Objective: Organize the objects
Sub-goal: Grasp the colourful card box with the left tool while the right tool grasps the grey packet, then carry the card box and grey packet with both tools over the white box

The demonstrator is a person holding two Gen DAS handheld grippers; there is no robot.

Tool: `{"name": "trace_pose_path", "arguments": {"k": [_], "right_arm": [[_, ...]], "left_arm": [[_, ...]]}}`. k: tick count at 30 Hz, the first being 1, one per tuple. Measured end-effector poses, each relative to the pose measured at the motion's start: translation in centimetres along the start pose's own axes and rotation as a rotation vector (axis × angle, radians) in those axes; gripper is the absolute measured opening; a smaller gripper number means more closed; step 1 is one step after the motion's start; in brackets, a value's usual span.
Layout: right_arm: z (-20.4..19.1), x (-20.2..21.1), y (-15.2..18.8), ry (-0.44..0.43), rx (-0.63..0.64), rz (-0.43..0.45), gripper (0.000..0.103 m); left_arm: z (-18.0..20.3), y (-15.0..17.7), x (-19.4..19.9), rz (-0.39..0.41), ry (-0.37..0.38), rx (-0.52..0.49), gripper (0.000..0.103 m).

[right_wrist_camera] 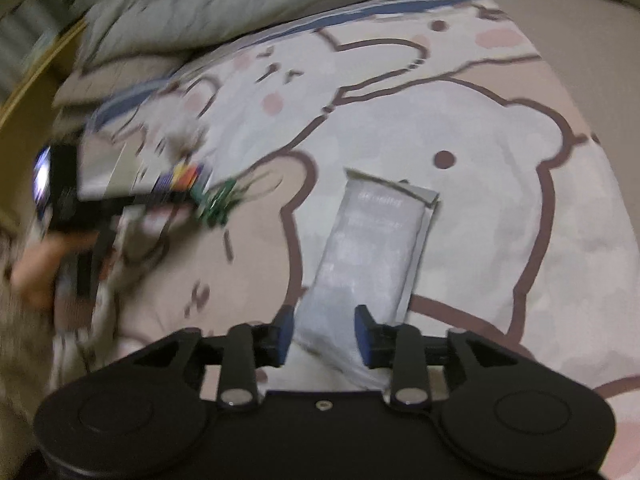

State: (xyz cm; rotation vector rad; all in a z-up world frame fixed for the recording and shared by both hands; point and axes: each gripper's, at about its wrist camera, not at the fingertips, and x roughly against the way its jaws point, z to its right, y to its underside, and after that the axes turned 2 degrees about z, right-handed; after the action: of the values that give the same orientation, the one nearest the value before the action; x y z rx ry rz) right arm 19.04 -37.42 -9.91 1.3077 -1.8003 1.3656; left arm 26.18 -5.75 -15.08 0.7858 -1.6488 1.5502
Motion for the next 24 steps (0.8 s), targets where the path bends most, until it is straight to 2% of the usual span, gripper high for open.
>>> {"name": "trace_pose_path", "arguments": {"k": [2,4,7,10,17,24], "right_arm": [[0.1,-0.7,-0.5,0.035,-0.062,0.013,0.05],[0.4,-1.7,-0.9,0.086,-0.148,0.023,0.063],[0.4,-3.1,-1.1,0.199,-0.235,0.029,0.066],[-0.1,-4.2,-1.3,0.22,-0.253,0.024,0.075],[-1.3,-6.0,-1.4,0.258,-0.22,0.012,0.077],[-0.4,-6.3,-1.5,0.257,-0.26,0.028,0.076]], "left_arm": [[0.0,0.4,0.4,-0.022,0.013,-0.026,0.09],[0.2,0.8,0.7,-0.063,0.017,-0.071,0.09],[0.4,1.3,1.2,-0.116,0.021,-0.108,0.09],[0.4,1.5,1.4,-0.133,0.02,-0.085,0.09],[0.5,1.1,0.4,-0.105,-0.016,-0.005,0.092],[0.4,0.9,0.8,-0.105,-0.006,-0.004,0.089]]}}
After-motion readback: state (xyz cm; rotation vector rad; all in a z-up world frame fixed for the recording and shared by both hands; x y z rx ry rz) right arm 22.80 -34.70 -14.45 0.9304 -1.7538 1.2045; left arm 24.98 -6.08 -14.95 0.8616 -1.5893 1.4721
